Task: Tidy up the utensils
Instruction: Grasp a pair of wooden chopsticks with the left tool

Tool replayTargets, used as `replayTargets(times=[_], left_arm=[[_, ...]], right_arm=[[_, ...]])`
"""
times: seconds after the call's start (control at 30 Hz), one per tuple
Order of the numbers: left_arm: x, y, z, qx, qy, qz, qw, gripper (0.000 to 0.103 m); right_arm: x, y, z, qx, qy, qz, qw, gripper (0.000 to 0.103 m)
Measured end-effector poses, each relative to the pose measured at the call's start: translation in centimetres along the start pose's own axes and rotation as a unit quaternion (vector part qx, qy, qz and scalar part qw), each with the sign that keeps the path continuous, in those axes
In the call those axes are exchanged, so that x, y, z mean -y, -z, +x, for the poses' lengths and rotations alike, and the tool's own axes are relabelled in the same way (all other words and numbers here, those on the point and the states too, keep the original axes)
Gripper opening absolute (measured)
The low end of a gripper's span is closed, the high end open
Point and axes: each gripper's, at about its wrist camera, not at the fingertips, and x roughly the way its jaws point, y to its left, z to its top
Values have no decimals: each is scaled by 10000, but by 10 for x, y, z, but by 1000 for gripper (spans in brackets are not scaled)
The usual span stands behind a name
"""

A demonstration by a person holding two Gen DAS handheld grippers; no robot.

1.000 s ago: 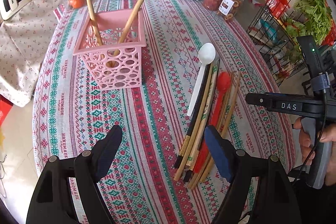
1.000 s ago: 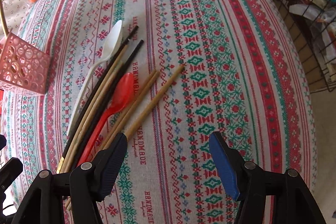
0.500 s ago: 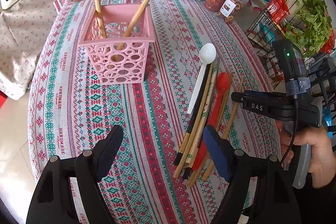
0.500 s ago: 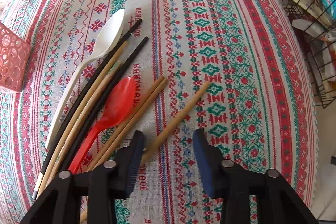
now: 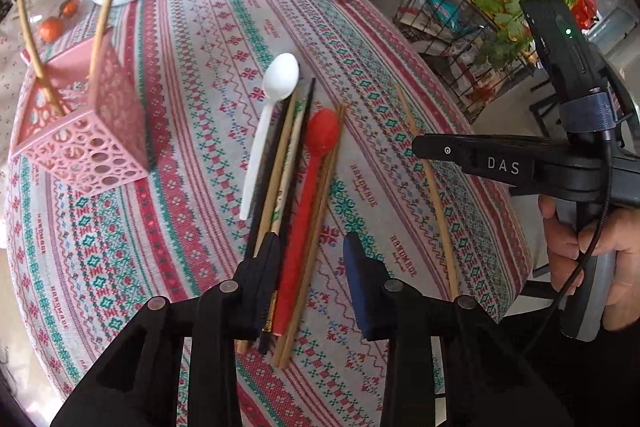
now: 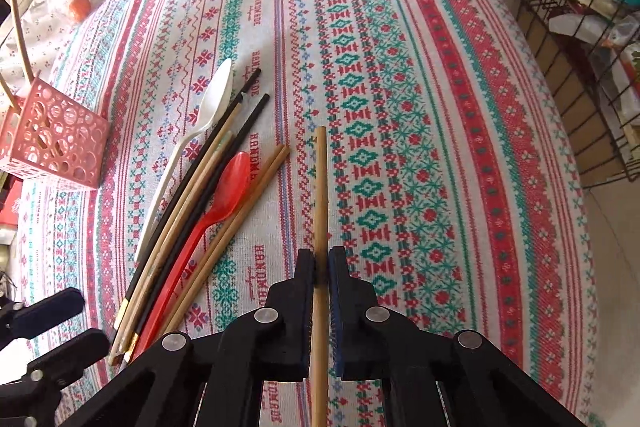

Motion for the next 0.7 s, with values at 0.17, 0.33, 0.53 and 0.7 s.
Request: replayTargets(times=[0.17, 0.33, 0.53, 0.7], left_arm=[[24, -25, 39, -296, 64, 190, 9994, 15], [26, -46, 71, -524, -320, 189, 9979, 13], [29, -63, 81, -526, -577, 324, 9964, 13], [27, -74, 91, -655, -597, 339, 9955, 13]], right_arm=[[6, -3, -13, 68, -181, 40, 9998, 6], [11, -5, -19, 151, -247, -1, 9996, 6], [16, -9, -18, 120, -272, -9, 9996, 6], [22, -12, -16, 96, -262, 36, 9996, 6]])
